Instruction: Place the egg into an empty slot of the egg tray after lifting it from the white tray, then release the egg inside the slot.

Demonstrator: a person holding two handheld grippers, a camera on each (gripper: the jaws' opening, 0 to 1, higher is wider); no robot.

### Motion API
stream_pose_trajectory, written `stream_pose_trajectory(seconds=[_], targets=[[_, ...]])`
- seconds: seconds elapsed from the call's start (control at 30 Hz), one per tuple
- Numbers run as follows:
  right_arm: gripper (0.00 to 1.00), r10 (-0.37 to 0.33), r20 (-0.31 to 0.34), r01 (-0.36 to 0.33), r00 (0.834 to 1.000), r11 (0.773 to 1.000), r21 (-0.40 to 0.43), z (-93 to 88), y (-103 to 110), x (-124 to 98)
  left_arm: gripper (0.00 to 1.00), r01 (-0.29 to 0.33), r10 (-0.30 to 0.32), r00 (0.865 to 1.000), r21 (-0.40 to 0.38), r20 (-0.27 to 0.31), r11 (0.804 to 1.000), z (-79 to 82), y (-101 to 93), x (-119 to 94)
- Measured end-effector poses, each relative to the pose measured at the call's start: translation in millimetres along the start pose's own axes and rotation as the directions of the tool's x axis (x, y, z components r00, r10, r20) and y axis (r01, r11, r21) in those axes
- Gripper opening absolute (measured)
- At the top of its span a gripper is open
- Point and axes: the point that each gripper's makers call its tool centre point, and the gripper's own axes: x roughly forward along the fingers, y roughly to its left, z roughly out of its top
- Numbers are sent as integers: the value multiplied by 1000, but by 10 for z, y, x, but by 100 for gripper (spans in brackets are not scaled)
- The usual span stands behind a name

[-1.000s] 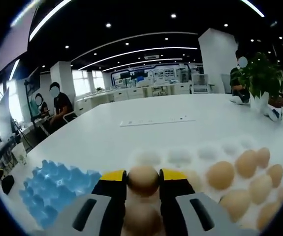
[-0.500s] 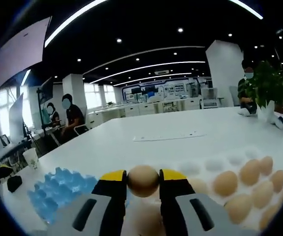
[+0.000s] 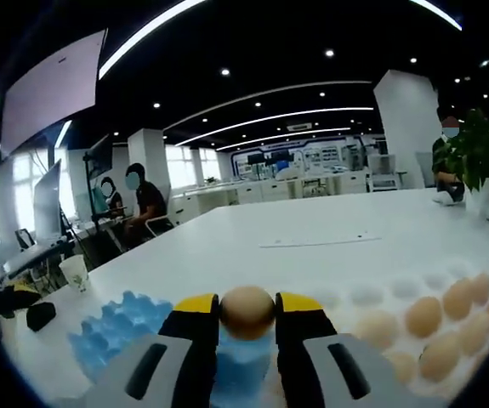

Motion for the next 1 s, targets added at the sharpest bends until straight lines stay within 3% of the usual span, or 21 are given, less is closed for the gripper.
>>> stream_pose_trajectory(seconds=[0.4, 0.7, 0.9, 1.0], targets=[[27, 128, -6, -128, 992, 992, -9, -44, 444, 90, 96, 6, -6, 1000, 1, -10, 1000, -33, -37, 15], [26, 184, -22, -185, 983, 982, -26, -68, 729, 159, 97, 29, -29, 999, 4, -20, 1000, -47, -95, 53], [27, 228, -27, -229, 973, 973, -37, -64, 931, 191, 99, 54, -52, 994, 15, -91, 998, -186, -125, 92], [27, 268, -45, -270, 962, 962, -36, -87, 1051, 215, 100, 68, -63, 986, 26, -156, 997, -284, -140, 106]])
